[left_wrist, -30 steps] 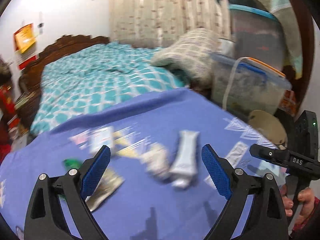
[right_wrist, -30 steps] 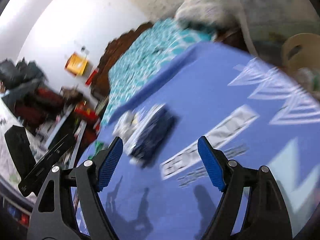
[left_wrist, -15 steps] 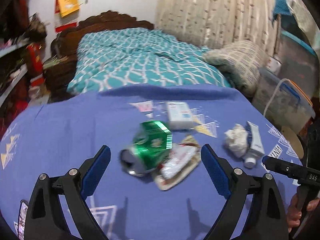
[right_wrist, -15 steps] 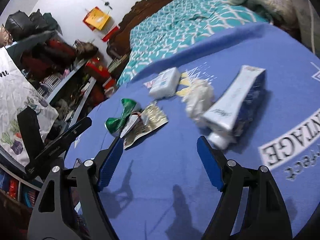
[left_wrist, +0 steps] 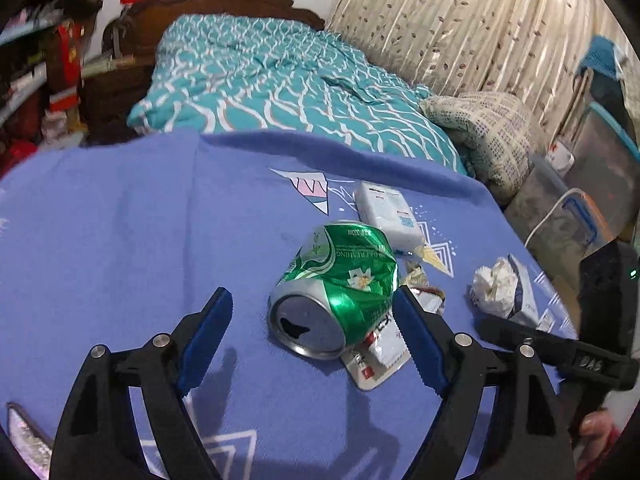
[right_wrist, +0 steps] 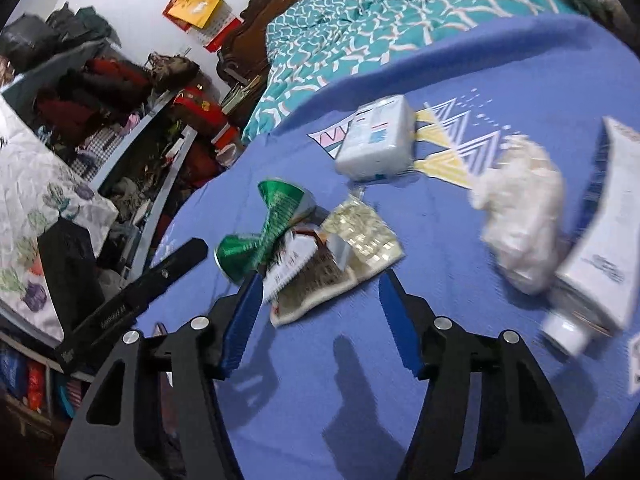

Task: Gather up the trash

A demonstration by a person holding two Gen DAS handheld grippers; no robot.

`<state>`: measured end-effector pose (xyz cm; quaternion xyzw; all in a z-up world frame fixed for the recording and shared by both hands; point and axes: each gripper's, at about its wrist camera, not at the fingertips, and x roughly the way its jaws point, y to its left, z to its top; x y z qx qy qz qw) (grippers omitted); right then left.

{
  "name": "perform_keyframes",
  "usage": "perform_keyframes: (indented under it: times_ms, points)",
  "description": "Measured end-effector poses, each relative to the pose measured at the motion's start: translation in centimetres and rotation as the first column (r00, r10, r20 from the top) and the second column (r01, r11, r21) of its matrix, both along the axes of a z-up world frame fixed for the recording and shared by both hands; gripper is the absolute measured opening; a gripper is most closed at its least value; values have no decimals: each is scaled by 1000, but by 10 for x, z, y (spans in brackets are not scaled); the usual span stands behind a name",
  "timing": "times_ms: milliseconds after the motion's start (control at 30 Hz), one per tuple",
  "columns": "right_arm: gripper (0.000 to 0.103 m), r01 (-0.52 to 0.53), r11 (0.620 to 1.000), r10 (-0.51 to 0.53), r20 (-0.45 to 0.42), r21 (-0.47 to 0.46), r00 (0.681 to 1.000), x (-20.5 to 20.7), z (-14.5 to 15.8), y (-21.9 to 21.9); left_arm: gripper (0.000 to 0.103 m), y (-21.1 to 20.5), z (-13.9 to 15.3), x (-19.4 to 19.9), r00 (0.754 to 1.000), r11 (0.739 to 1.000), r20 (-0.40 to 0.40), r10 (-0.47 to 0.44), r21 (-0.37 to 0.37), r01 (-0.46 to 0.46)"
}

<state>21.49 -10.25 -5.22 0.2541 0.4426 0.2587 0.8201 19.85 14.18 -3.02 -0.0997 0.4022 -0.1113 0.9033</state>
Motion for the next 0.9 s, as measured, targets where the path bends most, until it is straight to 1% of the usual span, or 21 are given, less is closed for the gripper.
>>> perform_keyframes:
  times_ms: [133, 167, 200, 233, 300, 333, 367, 400, 433, 500, 567, 633, 733, 800, 833, 867, 900]
  points:
    - [62, 15, 997, -10, -57, 80, 998, 19, -11, 13, 78, 14, -6, 12, 999, 995, -29, 25, -95, -28]
    - [52, 14, 996, -7, -74, 90, 997, 24, -15, 17, 78, 16, -8, 15, 999, 993, -40, 27, -114, -32]
    - [28, 13, 995, -4, -91, 98, 996, 26, -20, 20, 78, 18, -11, 19, 998, 990, -59, 23, -135, -31]
    - [25, 13, 994, -1, -105, 105, 994, 28, -25, 23, 78, 18, -14, 22, 998, 989, -69, 12, -149, -23]
    - [17, 34, 994, -24, -93, 106, 995, 27, -27, 20, 78, 17, -21, 27, 996, 986, -91, -4, -166, -12]
    - [16, 40, 995, -32, -82, 96, 996, 25, -26, 18, 76, 16, -26, 30, 994, 984, -109, -13, -176, -6]
    - [14, 46, 995, -40, -74, 88, 996, 24, -24, 15, 70, 15, -31, 31, 992, 982, -126, -26, -191, 2]
    - [14, 48, 995, -43, -66, 86, 997, 21, -22, 12, 65, 13, -37, 32, 987, 972, -147, -57, -235, 21]
    - [13, 47, 995, -42, -57, 83, 998, 18, -19, 8, 65, 11, -37, 29, 987, 970, -147, -62, -244, 25]
    - [13, 42, 997, -40, -30, 66, 999, 6, -11, 1, 64, 0, -34, 20, 987, 976, -137, -78, -212, 47]
    - [13, 39, 998, -39, 0, 45, 999, -7, -6, -6, 63, -10, -32, 9, 986, 977, -134, -96, -205, 67]
    - [13, 38, 999, -39, 22, 32, 999, -24, -3, -14, 60, -20, -31, -9, 985, 973, -128, -112, -217, 82]
    - [13, 41, 999, -41, 64, -1, 997, -54, 0, -29, 51, -28, -29, -38, 985, 965, -117, -129, -244, 97]
    - [13, 63, 997, -59, 105, -33, 993, -73, 3, -45, 37, -33, -26, -58, 982, 956, -111, -151, -269, 116]
    - [13, 78, 996, -72, 123, -44, 990, -80, 6, -53, 32, -34, -25, -65, 981, 954, -111, -158, -274, 123]
    - [13, 96, 994, -87, 140, -55, 986, -89, 8, -63, 23, -36, -24, -73, 980, 951, -109, -165, -281, 129]
    - [13, 114, 991, -103, 154, -62, 983, -96, 9, -73, 21, -39, -22, -82, 977, 946, -108, -183, -291, 145]
